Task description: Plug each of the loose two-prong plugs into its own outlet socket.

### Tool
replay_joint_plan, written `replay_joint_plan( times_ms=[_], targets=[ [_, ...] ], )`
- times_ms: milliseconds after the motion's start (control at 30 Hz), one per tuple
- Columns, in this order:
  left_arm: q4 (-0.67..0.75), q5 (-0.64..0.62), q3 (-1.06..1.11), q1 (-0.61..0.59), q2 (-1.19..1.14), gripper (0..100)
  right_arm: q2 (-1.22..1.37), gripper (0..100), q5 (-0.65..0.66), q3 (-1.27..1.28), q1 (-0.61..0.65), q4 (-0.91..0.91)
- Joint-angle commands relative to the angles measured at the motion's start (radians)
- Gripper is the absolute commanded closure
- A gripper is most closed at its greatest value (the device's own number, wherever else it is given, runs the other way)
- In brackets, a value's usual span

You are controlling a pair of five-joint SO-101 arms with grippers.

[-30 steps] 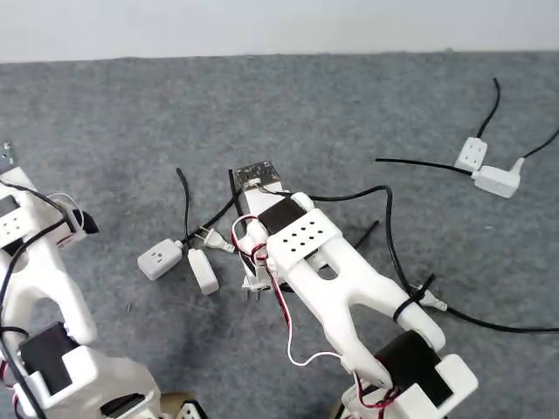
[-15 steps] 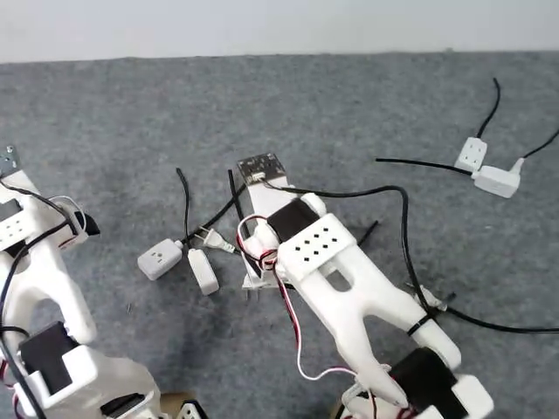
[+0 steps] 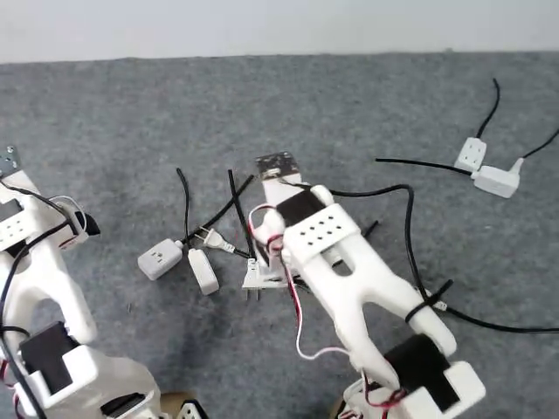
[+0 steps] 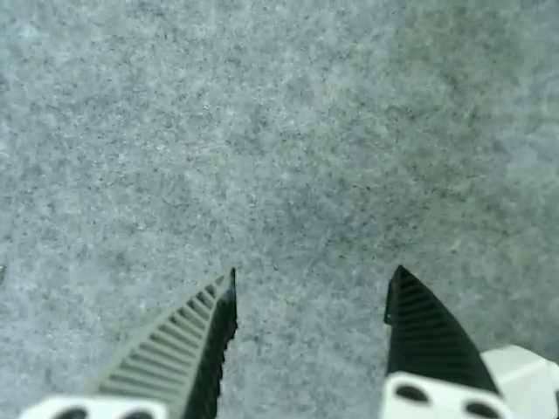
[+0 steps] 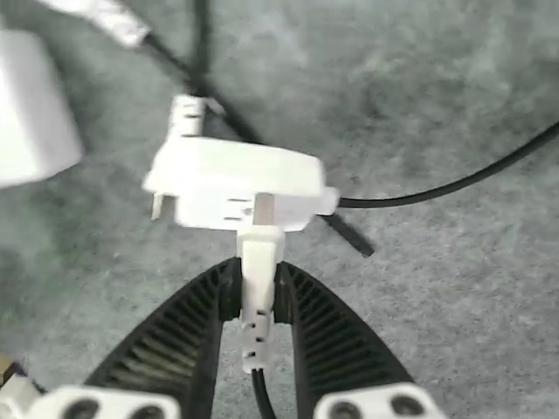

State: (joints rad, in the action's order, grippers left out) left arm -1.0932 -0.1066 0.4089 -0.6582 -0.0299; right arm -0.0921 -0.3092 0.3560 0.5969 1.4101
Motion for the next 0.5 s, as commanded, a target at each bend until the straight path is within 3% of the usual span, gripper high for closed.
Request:
replay_joint_plan(
  times_ms=[0, 467],
  targets=[
    [0.02, -0.018, -0.013, 0.008, 0.051, 74, 0.007, 99.1, -0.005, -0.043, -0.035, -0.015],
    [0.037, -0.018, -0.012, 0.008, 0.051, 74, 0.012, 99.1, -0.006, -0.044, 0.039, -0.059]
  ],
)
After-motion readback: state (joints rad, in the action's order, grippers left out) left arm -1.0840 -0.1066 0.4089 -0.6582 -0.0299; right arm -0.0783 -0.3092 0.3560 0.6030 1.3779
